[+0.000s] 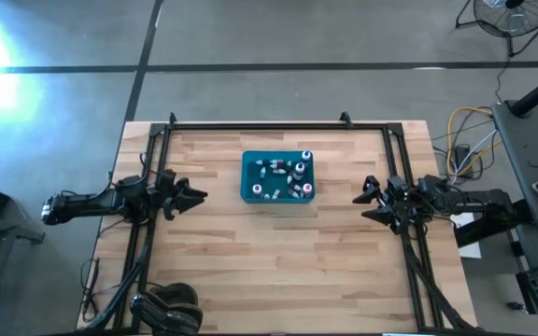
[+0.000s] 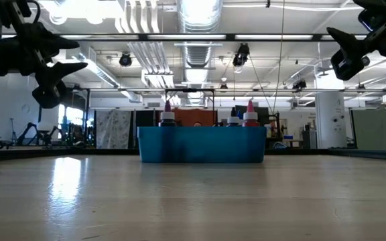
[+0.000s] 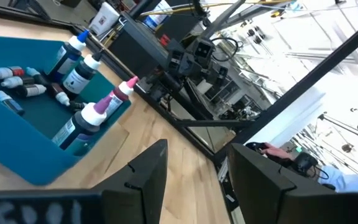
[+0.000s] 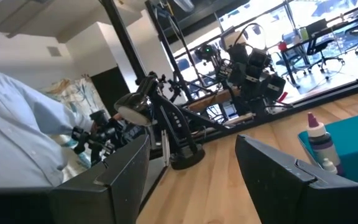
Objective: Pick & Place food coloring
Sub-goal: Return to Home Position
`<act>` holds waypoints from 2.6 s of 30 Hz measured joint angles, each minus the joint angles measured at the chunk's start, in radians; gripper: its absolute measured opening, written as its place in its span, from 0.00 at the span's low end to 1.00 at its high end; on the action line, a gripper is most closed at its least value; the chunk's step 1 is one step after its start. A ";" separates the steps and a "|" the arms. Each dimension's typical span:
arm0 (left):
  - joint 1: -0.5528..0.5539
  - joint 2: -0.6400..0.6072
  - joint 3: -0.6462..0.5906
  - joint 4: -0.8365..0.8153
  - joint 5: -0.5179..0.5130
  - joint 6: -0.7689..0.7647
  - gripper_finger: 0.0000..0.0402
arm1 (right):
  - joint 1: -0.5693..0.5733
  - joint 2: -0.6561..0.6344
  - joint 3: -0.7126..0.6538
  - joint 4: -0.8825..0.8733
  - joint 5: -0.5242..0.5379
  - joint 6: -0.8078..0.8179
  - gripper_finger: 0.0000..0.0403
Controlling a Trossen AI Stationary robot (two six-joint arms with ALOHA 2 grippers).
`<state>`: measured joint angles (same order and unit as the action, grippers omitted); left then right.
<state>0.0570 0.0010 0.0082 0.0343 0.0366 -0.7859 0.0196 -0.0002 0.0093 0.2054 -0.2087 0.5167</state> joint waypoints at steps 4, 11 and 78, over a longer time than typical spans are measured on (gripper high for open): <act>0.000 0.000 0.000 -0.001 0.000 0.000 0.36 | 0.000 0.000 0.000 0.000 0.000 0.000 0.58; 0.000 0.000 0.000 -0.015 -0.002 0.001 0.36 | 0.000 0.000 0.000 0.000 0.000 0.000 0.58; 0.000 0.021 0.000 -0.009 0.002 0.001 0.36 | 0.024 0.029 0.000 0.000 -0.001 0.000 0.58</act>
<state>0.0573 0.0216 0.0078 0.0250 0.0385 -0.7853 0.0433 0.0284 0.0097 0.2050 -0.2092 0.5167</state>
